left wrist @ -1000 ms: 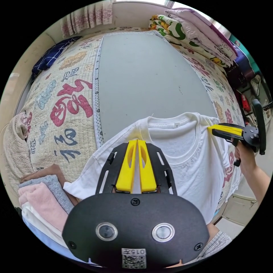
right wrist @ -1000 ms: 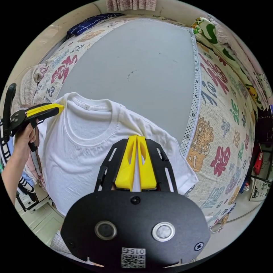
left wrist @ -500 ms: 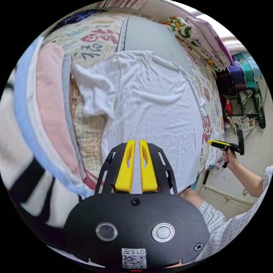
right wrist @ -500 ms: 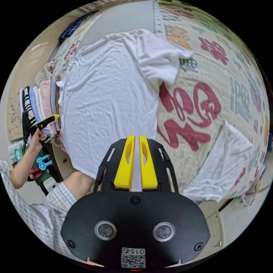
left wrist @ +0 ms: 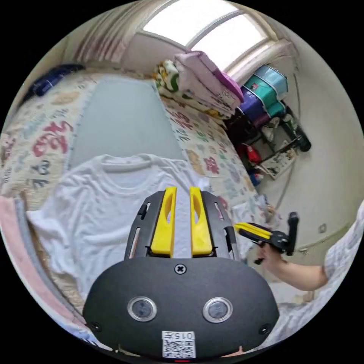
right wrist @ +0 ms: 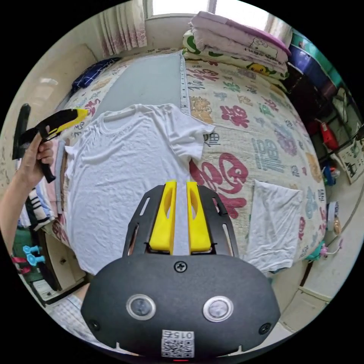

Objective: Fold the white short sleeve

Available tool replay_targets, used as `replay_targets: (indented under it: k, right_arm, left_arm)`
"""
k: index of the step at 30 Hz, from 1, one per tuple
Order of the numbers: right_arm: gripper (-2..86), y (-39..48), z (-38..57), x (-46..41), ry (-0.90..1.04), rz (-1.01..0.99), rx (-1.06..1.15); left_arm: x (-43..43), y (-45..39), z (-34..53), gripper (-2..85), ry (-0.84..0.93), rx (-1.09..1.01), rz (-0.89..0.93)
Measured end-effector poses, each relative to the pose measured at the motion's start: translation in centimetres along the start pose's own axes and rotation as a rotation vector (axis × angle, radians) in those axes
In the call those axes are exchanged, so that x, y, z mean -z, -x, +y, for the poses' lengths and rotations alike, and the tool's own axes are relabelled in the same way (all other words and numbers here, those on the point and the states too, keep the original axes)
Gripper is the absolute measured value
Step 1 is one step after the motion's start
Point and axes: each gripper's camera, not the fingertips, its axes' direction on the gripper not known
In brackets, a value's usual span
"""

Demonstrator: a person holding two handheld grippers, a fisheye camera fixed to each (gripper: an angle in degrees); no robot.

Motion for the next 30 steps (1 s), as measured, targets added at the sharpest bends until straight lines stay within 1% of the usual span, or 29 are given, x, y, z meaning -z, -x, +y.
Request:
replay_targets:
  k: [1,4,7,10,12,14,17,19,22,24,27,29,30]
  right_arm:
    - [6.0,-1.5,-1.4,0.1,0.008,-0.077,-0.023]
    - [6.5,-5.3,-4.2,0.9,-0.002,-0.181,-0.103]
    - [7.6,-8.8,-6.2,1.1,0.01,-0.244,-0.176]
    - [8.9,-11.6,-7.5,0.9,0.061,-0.327,-0.235]
    - [9.4,-12.9,-8.0,1.0,0.089,-0.395,-0.255]
    - [9.2,-14.2,-8.5,1.7,0.097,-0.48,-0.236]
    - [8.5,-15.4,-9.2,2.9,0.122,-0.539,-0.191]
    - [7.8,-16.0,-9.6,3.5,0.15,-0.567,-0.176]
    - [4.2,-16.5,-10.1,4.1,0.207,-0.634,-0.137]
    - [1.8,-16.9,-10.3,5.0,0.211,-0.687,-0.103]
    - [0.6,-18.0,-10.1,8.1,0.142,-0.658,-0.097]
    - [0.3,-18.3,-9.9,11.1,0.068,-0.648,-0.065]
    - [0.2,-18.2,-9.8,11.9,0.054,-0.653,-0.043]
  left_arm:
    - [-2.6,-0.6,-2.2,4.1,0.065,0.004,0.067]
    - [-7.8,-4.7,-6.6,7.2,0.115,-0.099,0.054]
    - [-13.5,-9.0,-10.2,9.2,0.204,-0.15,0.038]
    - [-19.6,-12.6,-12.5,9.1,0.336,-0.154,-0.055]
    - [-22.6,-14.2,-13.4,8.8,0.369,-0.141,-0.092]
    - [-26.1,-15.4,-14.2,9.1,0.411,-0.106,-0.148]
    - [-29.6,-15.9,-14.9,8.3,0.498,-0.07,-0.25]
    - [-30.3,-15.9,-15.3,6.2,0.511,-0.036,-0.314]
    - [-30.2,-15.5,-16.1,1.5,0.512,0.042,-0.276]
    - [-29.1,-15.4,-16.5,0.6,0.472,0.067,-0.249]
    - [-24.1,-15.6,-16.6,0.1,0.318,0.068,-0.183]
    - [-18.4,-15.1,-15.7,0.0,0.193,0.072,-0.19]
    - [-17.0,-14.8,-15.3,0.0,0.168,0.079,-0.198]
